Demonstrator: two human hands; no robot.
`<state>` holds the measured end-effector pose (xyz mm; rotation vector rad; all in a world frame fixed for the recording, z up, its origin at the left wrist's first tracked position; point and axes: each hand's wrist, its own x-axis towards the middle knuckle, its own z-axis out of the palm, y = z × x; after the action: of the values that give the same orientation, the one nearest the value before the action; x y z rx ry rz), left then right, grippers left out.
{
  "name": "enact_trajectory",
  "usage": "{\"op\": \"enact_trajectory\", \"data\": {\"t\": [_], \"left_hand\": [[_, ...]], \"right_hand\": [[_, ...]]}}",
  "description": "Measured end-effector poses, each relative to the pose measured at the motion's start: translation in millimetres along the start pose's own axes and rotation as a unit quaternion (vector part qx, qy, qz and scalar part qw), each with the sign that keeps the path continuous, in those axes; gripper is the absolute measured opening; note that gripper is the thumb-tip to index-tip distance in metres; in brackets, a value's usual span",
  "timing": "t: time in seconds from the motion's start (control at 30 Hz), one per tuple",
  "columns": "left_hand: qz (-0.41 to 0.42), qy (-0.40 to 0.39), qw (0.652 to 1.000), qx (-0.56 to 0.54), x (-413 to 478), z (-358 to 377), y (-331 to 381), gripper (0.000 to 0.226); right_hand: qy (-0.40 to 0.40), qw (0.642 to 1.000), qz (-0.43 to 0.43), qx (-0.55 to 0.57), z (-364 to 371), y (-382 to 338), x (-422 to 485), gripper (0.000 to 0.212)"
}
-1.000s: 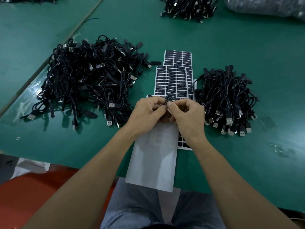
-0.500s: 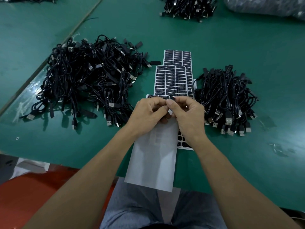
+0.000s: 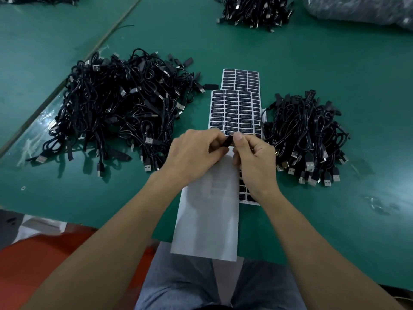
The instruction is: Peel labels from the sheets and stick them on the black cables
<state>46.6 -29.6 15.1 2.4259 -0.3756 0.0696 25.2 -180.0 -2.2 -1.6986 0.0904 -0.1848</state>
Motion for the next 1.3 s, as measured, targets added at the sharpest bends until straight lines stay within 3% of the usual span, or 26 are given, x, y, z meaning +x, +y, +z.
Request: {"op": "enact_trajectory", "data": {"t": [0.2, 0.33, 0.53, 0.63, 0.73, 0.83, 0.93, 1.03, 1.1, 1.17, 1.23, 1.3], "left_hand": [[0.007, 0.095, 0.980, -0.173, 5.5, -5.0, 5.8, 0.003], [0.030, 0.112, 0.951, -0.287, 5.9, -7.5, 22.1, 0.016], [-0.051, 0.216, 0.845, -0.487, 12.4, -26.3, 28.8, 0.021], [-0.103, 0.225, 0.776, -0.580, 14.6, -32.2, 27.6, 0.025], [-0.118, 0.191, 0.754, -0.618, 15.1, -30.2, 30.9, 0.024], [-0.118, 0.158, 0.762, -0.617, 16.4, -25.5, 38.0, 0.023], [-0.119, 0.155, 0.776, -0.600, 18.9, -28.6, 40.9, 0.021], [-0.140, 0.161, 0.828, -0.519, 18.3, -32.9, 34.3, 0.030], [-0.134, 0.146, 0.906, -0.374, 13.9, -32.0, 25.3, 0.036], [-0.091, 0.069, 0.975, -0.192, 6.6, -29.5, 14.7, 0.037], [-0.049, -0.080, 0.995, -0.016, -1.0, -25.3, 6.9, 0.068], [-0.017, -0.172, 0.979, 0.106, -7.5, -20.0, 1.2, 0.093]], "right_hand": [[-0.073, 0.993, -0.049, -0.083, 4.5, -0.8, -4.0, 0.006], [-0.092, 0.973, -0.097, -0.191, 5.3, 2.1, -3.6, 0.019], [-0.079, 0.976, -0.097, -0.177, 5.1, 2.0, -4.6, 0.022], [-0.072, 0.982, -0.092, -0.146, 5.5, 0.6, -5.0, 0.054], [-0.074, 0.990, -0.056, -0.105, 6.1, -4.0, -6.4, 0.064], [-0.061, 0.997, -0.029, -0.036, 8.0, -7.9, -8.1, 0.052], [-0.034, 0.997, -0.019, -0.068, 9.2, -13.0, -8.2, 0.038], [0.010, 0.999, -0.012, -0.052, 5.2, -25.9, -4.2, 0.026], [0.052, 0.995, -0.035, -0.077, -2.8, -40.1, 3.5, 0.026], [0.077, 0.988, -0.061, -0.122, -13.8, -55.3, 14.1, 0.027], [0.094, 0.977, -0.077, -0.173, -30.4, -68.3, 24.5, 0.027], [0.108, 0.962, -0.078, -0.238, -50.0, -75.4, 33.0, 0.024]]}}
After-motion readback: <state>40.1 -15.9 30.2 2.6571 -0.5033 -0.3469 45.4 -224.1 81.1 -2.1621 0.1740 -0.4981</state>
